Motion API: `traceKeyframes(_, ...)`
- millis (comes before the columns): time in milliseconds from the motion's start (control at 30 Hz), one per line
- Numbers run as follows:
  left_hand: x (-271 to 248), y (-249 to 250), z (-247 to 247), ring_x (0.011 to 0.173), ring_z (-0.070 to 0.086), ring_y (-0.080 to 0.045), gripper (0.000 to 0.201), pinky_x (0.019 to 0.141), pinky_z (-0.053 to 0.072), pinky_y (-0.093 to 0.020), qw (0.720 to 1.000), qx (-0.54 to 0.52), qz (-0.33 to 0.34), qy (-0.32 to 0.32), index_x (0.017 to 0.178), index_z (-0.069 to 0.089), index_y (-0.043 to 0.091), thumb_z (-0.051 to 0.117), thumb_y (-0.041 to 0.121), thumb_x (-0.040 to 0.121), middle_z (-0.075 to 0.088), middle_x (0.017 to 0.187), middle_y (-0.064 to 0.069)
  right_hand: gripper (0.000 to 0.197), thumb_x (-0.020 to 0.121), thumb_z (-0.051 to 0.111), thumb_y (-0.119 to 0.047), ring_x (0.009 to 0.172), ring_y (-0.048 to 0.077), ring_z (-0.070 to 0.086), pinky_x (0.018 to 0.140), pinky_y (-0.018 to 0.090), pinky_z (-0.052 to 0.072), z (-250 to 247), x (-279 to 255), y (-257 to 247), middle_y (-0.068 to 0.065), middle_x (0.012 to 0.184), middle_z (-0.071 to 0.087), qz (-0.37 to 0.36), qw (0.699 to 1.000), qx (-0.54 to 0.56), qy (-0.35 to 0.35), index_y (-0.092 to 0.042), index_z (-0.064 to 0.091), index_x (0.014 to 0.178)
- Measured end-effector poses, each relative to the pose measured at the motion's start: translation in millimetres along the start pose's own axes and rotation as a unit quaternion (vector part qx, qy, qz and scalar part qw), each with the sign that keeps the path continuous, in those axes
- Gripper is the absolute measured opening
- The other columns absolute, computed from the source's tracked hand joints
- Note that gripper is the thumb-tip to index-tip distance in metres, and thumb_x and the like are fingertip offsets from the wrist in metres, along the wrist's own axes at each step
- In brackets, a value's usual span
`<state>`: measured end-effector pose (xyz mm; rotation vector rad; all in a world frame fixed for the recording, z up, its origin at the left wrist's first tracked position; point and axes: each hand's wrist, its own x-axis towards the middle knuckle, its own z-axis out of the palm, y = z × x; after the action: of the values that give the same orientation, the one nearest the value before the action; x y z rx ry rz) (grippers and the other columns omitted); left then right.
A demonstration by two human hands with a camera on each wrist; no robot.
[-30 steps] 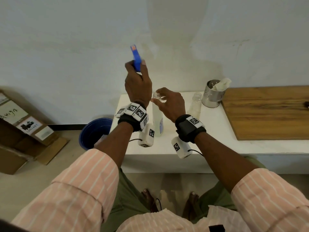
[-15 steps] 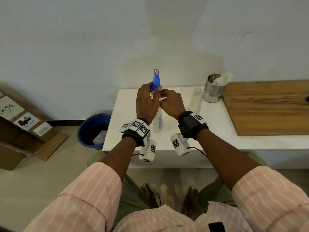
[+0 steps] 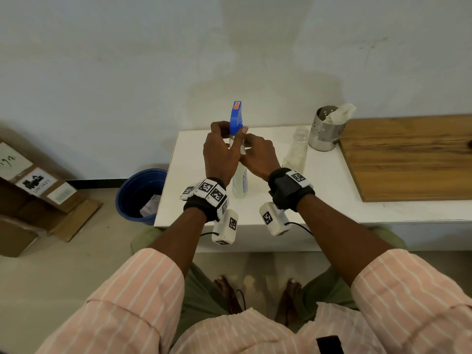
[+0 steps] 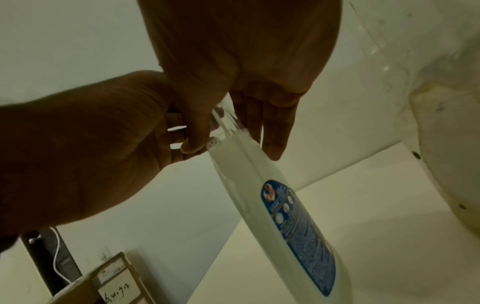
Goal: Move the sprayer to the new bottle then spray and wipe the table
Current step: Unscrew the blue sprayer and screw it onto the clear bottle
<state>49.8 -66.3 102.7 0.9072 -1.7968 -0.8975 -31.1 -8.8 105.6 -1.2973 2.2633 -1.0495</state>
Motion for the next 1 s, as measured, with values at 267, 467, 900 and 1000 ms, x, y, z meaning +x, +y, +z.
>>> traceKeyframes(267,-8,-11,6,0.094,0.056,-0.02,0.034,0.081,0.054,-0.04,0.993,0.081,0.082,0.001,0.118,0.052,0.007,0.04,0.033,0.099,0.054,0.104,-0.005,0.037,0.094,0.056,-0.035,0.096,0.029,0.064,0.082,0.027,0.042,1,4,0,0.014,0.109,0.069,0.006,1.0,-0.005,-0.009,-0.002,0.059,0.112)
traceKeyframes(467,-11,-5,7,0.095,0.059,-0.012,0.046,0.073,0.052,-0.017,1.0,-0.016,0.005,0.026,0.117,0.049,0.013,0.066,0.04,0.084,0.058,0.107,0.004,0.037,0.094,0.057,-0.029,0.103,0.027,0.065,0.084,0.026,0.044,-2,3,2,0.013,0.116,0.068,-0.01,1.0,0.002,-0.015,-0.004,0.058,0.122)
traceKeyframes(900,-14,-8,6,0.1,0.058,-0.011,0.045,0.075,0.054,-0.018,1.0,-0.025,0.002,0.012,0.121,0.048,0.014,0.066,0.036,0.086,0.057,0.118,0.002,0.045,0.091,0.062,-0.033,0.111,0.026,0.063,0.097,0.032,0.047,-2,-4,2,0.012,0.123,0.065,0.013,0.998,0.053,-0.01,-0.005,0.056,0.125)
traceKeyframes(1000,-8,-6,3,0.095,0.059,-0.009,0.046,0.072,0.052,-0.016,1.0,-0.017,-0.003,0.016,0.117,0.051,0.013,0.069,0.039,0.083,0.059,0.113,0.003,0.054,0.083,0.071,-0.036,0.114,0.023,0.062,0.102,0.035,0.047,2,-8,8,0.009,0.126,0.065,0.047,0.994,0.094,-0.006,-0.007,0.056,0.127)
